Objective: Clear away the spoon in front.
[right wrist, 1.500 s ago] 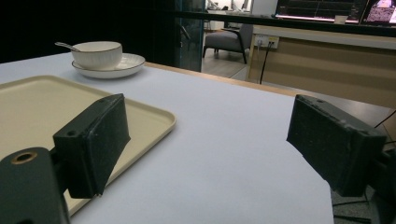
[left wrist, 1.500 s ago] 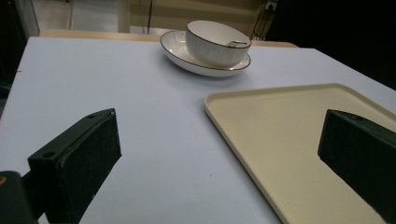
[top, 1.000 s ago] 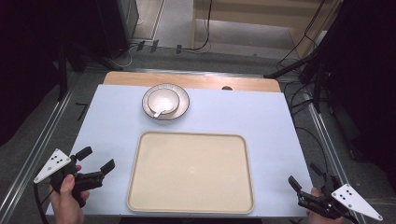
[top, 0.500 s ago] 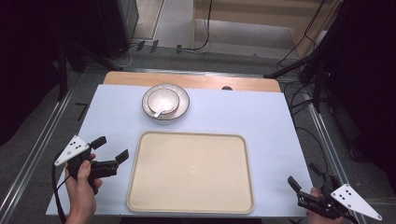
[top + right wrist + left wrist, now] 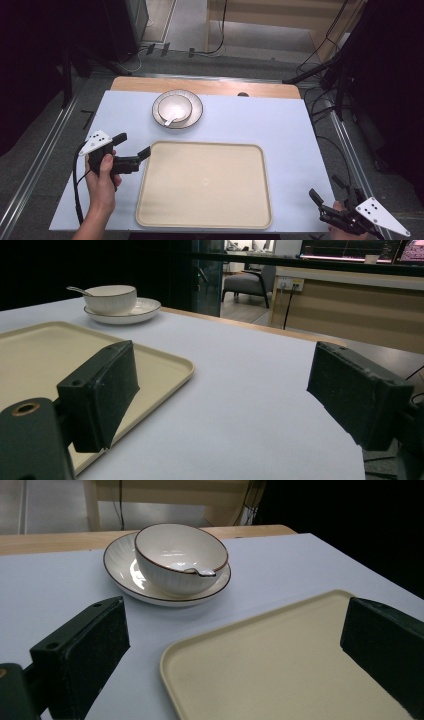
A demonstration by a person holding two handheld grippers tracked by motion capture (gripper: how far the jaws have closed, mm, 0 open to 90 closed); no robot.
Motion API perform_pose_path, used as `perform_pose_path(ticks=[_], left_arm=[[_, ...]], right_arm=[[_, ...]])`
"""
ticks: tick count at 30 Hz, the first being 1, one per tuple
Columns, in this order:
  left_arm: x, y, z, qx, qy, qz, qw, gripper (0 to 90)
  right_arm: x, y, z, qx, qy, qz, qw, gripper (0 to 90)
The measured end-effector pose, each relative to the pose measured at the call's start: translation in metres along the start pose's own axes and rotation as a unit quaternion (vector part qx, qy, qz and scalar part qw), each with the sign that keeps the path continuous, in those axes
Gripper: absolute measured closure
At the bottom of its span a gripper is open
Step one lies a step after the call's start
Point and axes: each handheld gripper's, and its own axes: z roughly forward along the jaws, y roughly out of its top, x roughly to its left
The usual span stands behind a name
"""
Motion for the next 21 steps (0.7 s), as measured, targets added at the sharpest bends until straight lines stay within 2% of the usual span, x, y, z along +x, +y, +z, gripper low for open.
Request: perform_pose_path(ticks=[5,13,19,21], left_arm=[[0.001,0.005,0.012,0.003,-0.007,-0.006,1.0000,0.0],[-0.001,0.014,0.031,0.005,-0.012,-0.001,0.9999,0.0],[0.000,0.021,0.043,0.006,-0.005,-0.002,1.0000,1.7],[0.000,0.023,0.048,0.005,-0.001,-0.011,0.9999,4.0]], right_arm=[[0.001,0.000,0.001,0.001,0.003,-0.003,1.0000,12.9],[0.000,0.000,0.001,0.001,0.003,-0.001,1.0000,12.9],[0.001,0.000,0.001,0.001,0.004,-0.002,1.0000,12.9],[0.000,0.000,0.001,0.001,0.004,-0.003,1.0000,12.9]])
